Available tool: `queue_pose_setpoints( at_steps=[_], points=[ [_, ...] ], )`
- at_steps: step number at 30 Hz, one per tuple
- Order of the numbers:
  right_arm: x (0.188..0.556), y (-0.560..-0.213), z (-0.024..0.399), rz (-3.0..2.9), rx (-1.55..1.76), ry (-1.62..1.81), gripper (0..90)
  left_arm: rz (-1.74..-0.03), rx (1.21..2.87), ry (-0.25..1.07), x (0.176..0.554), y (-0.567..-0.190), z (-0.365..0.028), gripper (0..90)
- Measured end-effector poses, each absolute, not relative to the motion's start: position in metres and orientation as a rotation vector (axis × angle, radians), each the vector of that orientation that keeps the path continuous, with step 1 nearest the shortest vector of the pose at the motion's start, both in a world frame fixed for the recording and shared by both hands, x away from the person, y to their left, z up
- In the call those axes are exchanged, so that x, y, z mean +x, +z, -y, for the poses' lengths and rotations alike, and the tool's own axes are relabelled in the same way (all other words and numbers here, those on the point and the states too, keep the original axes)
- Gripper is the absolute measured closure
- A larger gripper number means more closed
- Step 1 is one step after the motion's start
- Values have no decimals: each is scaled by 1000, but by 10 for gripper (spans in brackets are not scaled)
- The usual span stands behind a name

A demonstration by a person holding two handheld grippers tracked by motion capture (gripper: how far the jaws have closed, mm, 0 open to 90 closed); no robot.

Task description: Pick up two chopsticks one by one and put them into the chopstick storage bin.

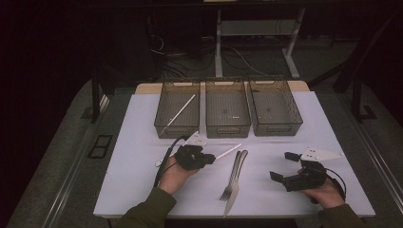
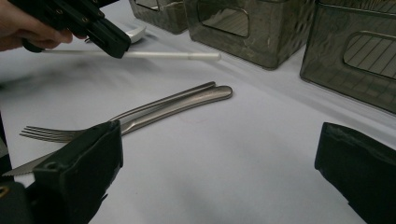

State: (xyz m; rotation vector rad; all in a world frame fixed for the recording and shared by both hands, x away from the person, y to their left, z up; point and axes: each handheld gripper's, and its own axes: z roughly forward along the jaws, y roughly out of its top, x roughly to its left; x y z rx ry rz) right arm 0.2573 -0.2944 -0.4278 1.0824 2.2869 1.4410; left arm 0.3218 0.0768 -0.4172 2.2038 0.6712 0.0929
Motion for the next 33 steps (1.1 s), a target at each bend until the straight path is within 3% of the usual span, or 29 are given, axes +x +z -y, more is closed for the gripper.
queue_pose_setpoints(
  at_steps=[33],
  points=[
    [259, -438, 290, -2338, 1101, 1386, 11, -616, 2112, 145, 336, -365, -103, 845]
  ],
)
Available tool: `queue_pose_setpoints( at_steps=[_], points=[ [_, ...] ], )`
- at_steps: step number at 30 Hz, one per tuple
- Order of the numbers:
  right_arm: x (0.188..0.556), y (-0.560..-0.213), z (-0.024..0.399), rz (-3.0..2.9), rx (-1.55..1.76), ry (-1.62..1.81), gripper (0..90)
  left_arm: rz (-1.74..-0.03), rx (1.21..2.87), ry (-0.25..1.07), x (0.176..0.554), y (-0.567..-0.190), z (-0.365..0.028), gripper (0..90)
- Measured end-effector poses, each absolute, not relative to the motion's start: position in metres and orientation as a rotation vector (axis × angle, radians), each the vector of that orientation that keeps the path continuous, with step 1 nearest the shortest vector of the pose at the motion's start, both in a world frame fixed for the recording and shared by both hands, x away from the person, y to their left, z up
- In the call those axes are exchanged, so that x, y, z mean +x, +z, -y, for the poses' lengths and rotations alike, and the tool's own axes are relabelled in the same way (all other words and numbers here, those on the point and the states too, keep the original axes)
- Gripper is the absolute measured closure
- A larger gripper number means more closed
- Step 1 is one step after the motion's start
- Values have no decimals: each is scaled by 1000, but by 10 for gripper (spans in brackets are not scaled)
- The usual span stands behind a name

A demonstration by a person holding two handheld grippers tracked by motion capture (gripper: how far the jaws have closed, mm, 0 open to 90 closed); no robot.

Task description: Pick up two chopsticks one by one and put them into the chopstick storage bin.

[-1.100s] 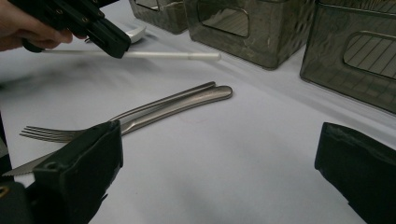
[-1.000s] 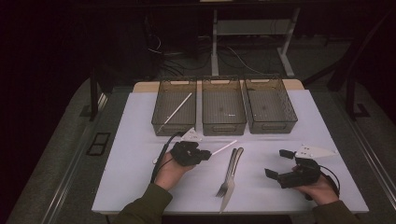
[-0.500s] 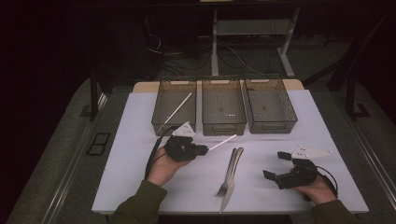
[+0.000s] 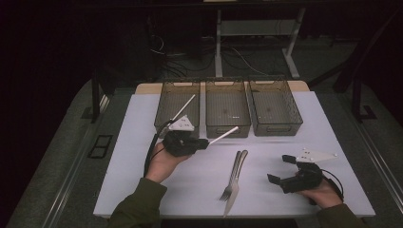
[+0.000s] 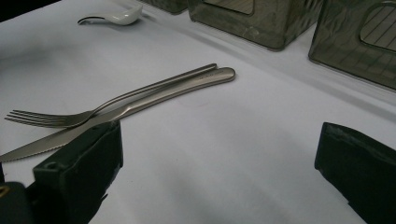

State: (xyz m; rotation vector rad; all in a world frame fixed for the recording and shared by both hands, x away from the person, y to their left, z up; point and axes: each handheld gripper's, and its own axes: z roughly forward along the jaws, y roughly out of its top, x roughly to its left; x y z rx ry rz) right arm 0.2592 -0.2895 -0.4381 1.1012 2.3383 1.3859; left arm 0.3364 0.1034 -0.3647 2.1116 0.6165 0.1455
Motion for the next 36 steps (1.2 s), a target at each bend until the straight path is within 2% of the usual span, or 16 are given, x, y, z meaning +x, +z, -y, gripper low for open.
queue_pose_setpoints(
  at_steps=[22, 36],
  points=[
    [260, -438, 290, -2326, 1107, 1386, 11, -723, 2081, 279, 388, -321, -128, 845],
    [259, -437, 291, -2322, 1109, 1390, 11, -856, 2065, 365, 439, -312, -140, 845]
  ],
)
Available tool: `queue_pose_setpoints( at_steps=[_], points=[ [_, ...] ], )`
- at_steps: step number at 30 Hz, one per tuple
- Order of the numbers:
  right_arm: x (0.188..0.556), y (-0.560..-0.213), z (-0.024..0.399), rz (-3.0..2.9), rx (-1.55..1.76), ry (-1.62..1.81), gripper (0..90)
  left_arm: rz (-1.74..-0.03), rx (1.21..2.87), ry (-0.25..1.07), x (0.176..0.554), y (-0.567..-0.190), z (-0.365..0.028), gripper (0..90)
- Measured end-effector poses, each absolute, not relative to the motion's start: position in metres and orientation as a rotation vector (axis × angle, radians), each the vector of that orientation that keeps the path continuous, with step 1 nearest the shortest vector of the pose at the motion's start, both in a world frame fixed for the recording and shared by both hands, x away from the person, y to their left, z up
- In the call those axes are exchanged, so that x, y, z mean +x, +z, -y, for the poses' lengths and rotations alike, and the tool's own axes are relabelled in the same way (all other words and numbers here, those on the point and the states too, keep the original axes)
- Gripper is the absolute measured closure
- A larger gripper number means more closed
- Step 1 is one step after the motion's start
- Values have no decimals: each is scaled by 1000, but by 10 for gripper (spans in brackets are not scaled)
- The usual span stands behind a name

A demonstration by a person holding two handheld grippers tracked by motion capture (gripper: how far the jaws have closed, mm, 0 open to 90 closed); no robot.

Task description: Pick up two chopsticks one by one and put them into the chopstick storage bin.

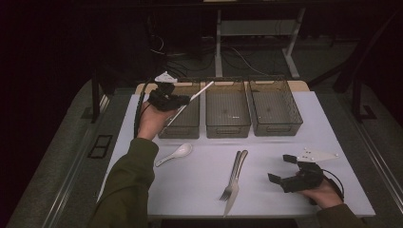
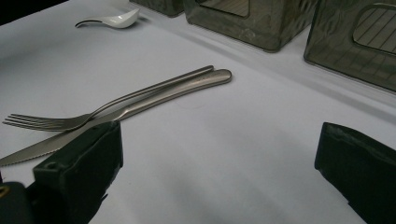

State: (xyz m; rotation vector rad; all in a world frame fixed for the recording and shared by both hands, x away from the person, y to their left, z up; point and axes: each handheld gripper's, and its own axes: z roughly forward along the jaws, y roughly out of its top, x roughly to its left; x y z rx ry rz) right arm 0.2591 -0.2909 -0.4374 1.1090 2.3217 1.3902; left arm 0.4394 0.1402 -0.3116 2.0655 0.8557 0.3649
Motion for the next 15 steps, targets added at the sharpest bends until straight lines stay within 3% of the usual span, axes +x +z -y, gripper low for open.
queue_pose_setpoints(
  at_steps=[15],
  points=[
    [259, -437, 292, -2314, 1110, 1405, 11, -1082, 2081, 450, 479, -340, -157, 844]
  ],
)
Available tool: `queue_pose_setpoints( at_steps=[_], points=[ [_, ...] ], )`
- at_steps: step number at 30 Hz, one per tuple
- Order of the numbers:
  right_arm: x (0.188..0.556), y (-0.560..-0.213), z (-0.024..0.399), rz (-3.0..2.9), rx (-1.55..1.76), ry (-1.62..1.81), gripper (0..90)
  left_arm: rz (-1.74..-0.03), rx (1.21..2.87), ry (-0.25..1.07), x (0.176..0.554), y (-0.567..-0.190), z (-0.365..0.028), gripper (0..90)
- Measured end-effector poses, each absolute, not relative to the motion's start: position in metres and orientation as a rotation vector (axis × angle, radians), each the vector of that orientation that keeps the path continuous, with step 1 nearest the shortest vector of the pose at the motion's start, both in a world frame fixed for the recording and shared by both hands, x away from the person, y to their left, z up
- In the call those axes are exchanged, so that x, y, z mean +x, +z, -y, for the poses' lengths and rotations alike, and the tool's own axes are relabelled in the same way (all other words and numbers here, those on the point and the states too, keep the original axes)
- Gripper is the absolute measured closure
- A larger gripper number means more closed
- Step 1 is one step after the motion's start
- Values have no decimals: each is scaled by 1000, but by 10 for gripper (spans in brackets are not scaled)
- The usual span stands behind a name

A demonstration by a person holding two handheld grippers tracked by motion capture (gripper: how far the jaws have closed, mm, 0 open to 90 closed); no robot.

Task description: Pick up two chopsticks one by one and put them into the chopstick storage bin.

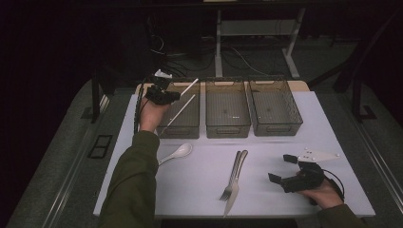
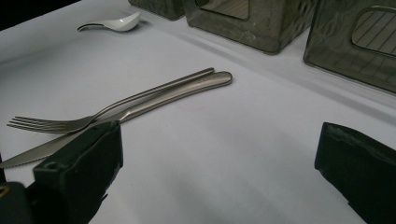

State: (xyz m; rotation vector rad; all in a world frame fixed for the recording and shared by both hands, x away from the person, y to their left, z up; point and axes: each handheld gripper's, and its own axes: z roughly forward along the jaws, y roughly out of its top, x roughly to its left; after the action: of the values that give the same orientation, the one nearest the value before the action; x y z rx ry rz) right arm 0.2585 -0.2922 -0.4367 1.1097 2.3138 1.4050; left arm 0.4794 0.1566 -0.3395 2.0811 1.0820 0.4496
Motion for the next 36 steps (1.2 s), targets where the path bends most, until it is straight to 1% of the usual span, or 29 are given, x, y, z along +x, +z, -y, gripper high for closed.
queue_pose_setpoints(
  at_steps=[8, 22, 27, 36],
  points=[
    [258, -436, 293, -2305, 1121, 1405, 11, -1160, 2145, 442, 492, -357, -153, 844],
    [258, -435, 293, -2301, 1116, 1414, 11, -1185, 2227, 461, 503, -371, -132, 841],
    [258, -435, 294, -2297, 1115, 1419, 11, -1175, 2235, 432, 503, -374, -131, 834],
    [257, -434, 294, -2293, 1119, 1420, 11, -1150, 2204, 437, 500, -368, -133, 829]
  ],
)
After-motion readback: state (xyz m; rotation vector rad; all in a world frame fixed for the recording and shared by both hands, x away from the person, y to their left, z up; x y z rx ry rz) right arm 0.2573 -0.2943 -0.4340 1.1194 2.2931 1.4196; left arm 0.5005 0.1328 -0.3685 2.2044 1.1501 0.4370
